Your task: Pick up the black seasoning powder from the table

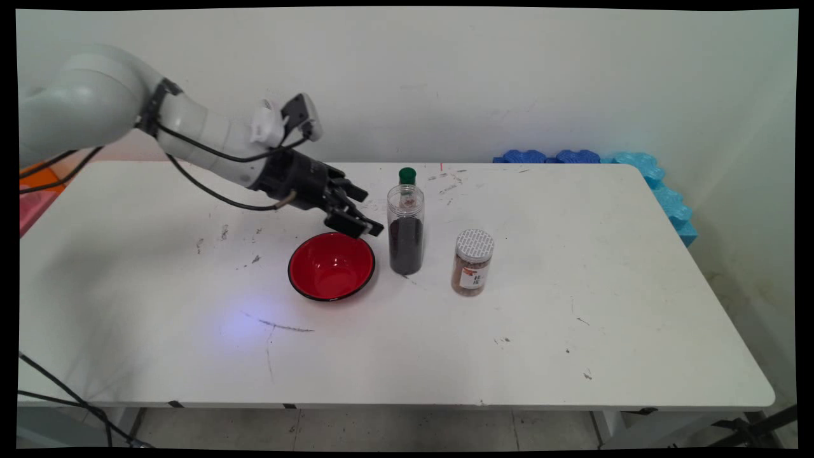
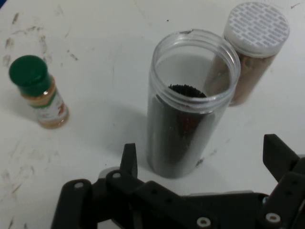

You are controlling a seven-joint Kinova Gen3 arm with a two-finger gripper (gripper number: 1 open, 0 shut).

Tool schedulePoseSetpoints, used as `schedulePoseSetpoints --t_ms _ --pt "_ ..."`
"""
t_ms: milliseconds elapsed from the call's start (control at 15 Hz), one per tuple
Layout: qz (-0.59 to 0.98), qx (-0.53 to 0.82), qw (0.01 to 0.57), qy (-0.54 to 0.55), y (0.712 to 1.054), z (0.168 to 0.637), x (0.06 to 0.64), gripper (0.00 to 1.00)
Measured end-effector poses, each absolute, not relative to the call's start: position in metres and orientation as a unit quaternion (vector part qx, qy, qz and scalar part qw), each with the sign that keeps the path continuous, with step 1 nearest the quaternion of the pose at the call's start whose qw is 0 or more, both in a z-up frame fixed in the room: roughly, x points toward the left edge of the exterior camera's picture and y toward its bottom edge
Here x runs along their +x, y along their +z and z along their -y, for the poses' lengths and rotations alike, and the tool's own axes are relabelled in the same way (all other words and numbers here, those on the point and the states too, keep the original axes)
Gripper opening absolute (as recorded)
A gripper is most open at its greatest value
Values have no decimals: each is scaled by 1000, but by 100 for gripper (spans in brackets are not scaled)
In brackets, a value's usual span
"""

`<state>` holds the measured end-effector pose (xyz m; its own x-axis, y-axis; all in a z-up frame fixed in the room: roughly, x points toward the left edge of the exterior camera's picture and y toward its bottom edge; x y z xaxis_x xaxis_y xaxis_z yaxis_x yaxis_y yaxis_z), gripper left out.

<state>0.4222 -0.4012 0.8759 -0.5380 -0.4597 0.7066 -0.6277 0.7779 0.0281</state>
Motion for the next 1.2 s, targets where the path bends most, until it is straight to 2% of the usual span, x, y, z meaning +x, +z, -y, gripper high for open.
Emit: schedulePoseSetpoints --t_ms 1200 --pt "878 275 373 117 835 430 388 100"
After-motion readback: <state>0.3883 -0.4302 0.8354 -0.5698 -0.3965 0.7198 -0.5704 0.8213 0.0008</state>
